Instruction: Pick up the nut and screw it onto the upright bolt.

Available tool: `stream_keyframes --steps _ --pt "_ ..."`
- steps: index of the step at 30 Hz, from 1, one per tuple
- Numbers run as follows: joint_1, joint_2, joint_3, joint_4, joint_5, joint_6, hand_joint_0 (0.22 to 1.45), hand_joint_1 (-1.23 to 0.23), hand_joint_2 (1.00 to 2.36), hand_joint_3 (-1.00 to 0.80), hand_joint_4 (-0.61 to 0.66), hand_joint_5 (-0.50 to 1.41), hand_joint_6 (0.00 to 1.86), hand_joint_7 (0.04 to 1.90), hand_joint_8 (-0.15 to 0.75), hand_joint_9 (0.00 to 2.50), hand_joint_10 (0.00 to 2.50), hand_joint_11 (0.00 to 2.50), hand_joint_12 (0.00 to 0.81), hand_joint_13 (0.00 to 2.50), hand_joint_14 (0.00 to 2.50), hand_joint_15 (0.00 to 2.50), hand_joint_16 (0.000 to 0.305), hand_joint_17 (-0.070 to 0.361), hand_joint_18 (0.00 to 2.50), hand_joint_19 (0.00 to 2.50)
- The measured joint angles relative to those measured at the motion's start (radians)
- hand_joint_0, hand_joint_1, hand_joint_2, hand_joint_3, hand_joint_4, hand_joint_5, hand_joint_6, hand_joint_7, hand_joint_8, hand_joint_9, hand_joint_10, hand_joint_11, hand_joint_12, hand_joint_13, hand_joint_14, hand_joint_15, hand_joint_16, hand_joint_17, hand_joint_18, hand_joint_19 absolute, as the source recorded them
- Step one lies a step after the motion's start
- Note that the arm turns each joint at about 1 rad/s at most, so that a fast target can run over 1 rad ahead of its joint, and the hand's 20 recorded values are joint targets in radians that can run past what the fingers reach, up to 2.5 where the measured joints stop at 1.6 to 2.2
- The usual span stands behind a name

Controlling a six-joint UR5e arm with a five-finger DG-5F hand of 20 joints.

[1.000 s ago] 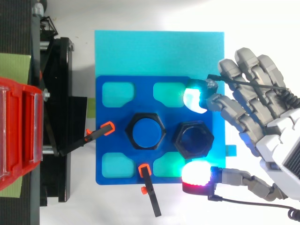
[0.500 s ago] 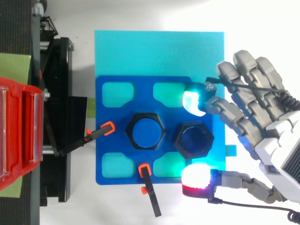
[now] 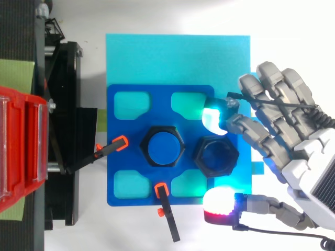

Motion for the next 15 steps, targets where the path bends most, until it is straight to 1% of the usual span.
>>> stream_keyframes --steps 5,6,9,10,15 --pt "-0.005 0.0 0.0 -0.014 -0.016 0.004 0.45 -0.6 1.0 -0.5 0.21 -0.25 0.5 0.89 0.264 0.14 0.0 0.0 0.379 0.05 0.0 0.0 0.062 0.139 0.0 0.0" --pt "-0.005 0.0 0.0 -0.018 -0.018 0.005 0.45 -0.63 1.0 -0.5 0.22 -0.24 0.5 0.89 0.272 0.18 0.0 0.0 0.382 0.09 0.0 0.0 0.062 0.139 0.0 0.0" --pt "-0.006 0.0 0.0 -0.028 -0.022 0.009 0.46 -0.63 1.0 -0.5 0.23 -0.23 0.5 0.96 0.275 0.21 0.0 0.0 0.376 0.12 0.0 0.0 0.061 0.137 0.0 0.0" --pt "-0.006 0.0 0.0 -0.029 -0.023 0.01 0.46 -0.65 1.0 -0.5 0.24 -0.22 0.5 0.98 0.282 0.25 0.0 0.0 0.375 0.16 0.0 0.0 0.06 0.136 0.06 0.0" --pt "-0.007 0.0 0.0 -0.032 -0.024 0.011 0.48 -0.65 1.0 -0.5 0.26 -0.2 0.5 1.07 0.287 0.3 0.0 0.0 0.368 0.21 0.0 0.0 0.058 0.13 0.12 0.0"
